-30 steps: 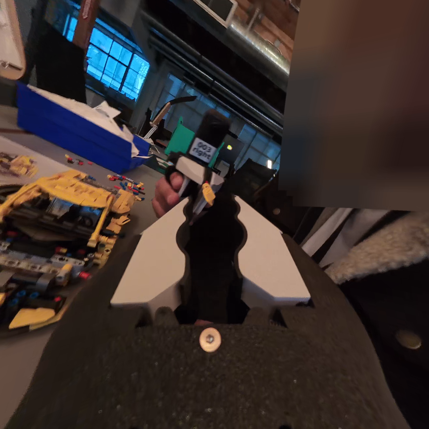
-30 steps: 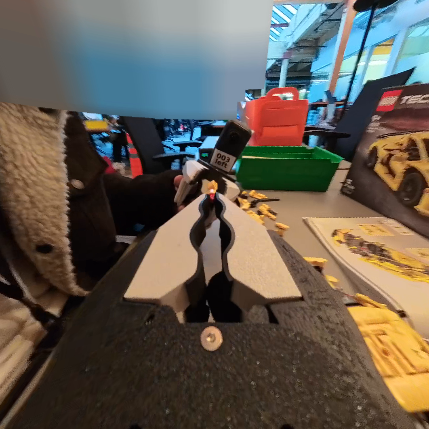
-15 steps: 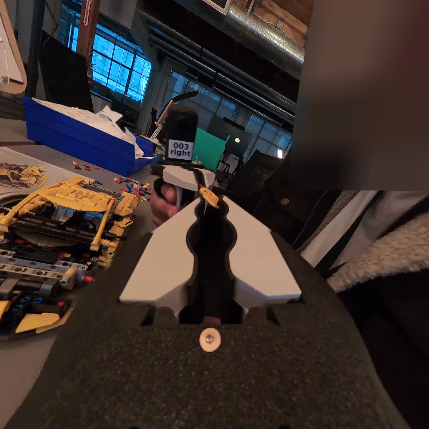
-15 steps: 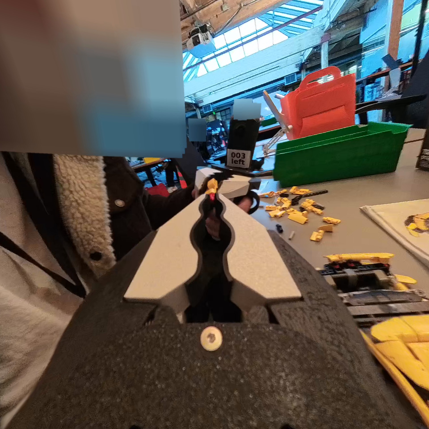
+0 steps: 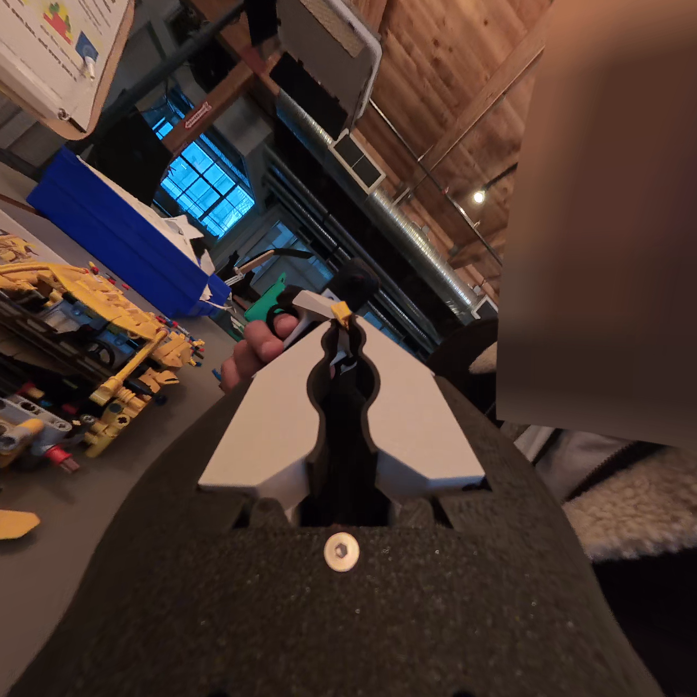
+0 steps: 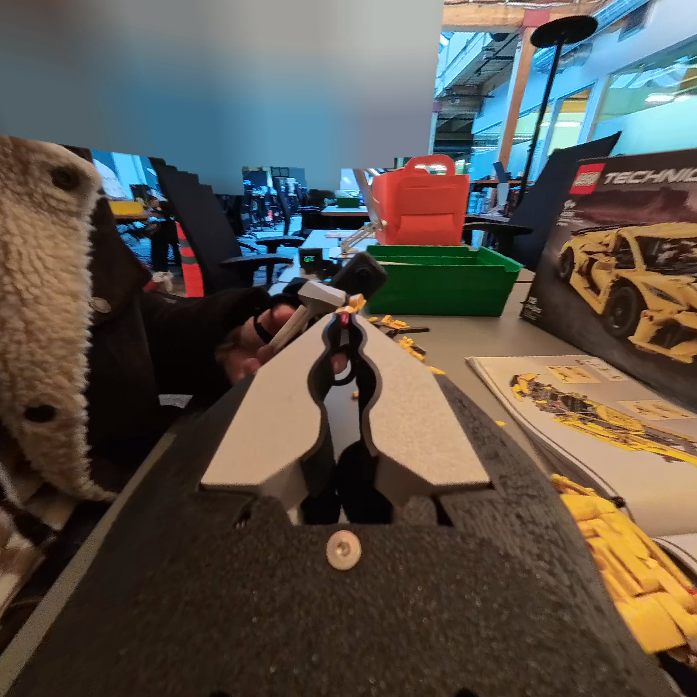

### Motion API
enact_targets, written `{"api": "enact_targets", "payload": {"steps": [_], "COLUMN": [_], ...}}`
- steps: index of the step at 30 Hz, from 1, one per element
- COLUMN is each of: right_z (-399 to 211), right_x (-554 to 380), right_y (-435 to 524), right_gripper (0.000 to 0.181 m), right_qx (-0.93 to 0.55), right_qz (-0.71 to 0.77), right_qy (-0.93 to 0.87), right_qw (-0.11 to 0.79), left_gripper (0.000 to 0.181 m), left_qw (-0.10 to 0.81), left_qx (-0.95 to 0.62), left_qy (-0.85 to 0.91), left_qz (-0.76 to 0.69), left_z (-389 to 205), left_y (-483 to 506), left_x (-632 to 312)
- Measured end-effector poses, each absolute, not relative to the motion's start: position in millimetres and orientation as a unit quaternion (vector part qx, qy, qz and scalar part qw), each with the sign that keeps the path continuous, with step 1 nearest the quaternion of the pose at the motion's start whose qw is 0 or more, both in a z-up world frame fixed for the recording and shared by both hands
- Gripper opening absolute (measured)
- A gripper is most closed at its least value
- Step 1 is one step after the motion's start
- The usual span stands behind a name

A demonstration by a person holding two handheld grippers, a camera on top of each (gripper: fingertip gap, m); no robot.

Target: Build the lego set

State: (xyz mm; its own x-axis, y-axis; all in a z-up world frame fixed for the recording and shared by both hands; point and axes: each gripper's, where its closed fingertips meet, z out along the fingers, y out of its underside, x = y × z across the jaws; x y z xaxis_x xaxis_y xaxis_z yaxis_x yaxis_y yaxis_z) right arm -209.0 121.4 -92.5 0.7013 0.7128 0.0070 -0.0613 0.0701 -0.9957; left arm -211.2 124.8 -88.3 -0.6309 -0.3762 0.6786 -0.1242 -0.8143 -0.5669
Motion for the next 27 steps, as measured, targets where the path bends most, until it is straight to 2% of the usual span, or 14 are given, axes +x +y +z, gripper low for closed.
{"api": "enact_targets", "payload": {"steps": [12,18,27], "right_z": [-91.9,-101.3,-104.8], "right_x": [-199.3,-189.7,-186.6], "right_y": [134.7,145.3,145.4], "right_gripper": [0.003,0.004,0.003], "right_qx": [-0.638,-0.661,-0.665], "right_qz": [0.108,0.002,0.003], "right_qy": [-0.249,-0.245,-0.247], "right_qw": [0.72,0.709,0.705], "left_gripper": [0.004,0.004,0.005], "left_qw": [0.087,0.105,0.115], "left_qx": [-0.447,-0.484,-0.493], "left_qy": [0.172,0.116,0.106], "left_qz": [-0.873,-0.861,-0.856], "left_z": [-90.6,-102.3,-105.3], "left_y": [141.7,148.5,149.0], "left_x": [-195.1,-183.6,-180.7]}}
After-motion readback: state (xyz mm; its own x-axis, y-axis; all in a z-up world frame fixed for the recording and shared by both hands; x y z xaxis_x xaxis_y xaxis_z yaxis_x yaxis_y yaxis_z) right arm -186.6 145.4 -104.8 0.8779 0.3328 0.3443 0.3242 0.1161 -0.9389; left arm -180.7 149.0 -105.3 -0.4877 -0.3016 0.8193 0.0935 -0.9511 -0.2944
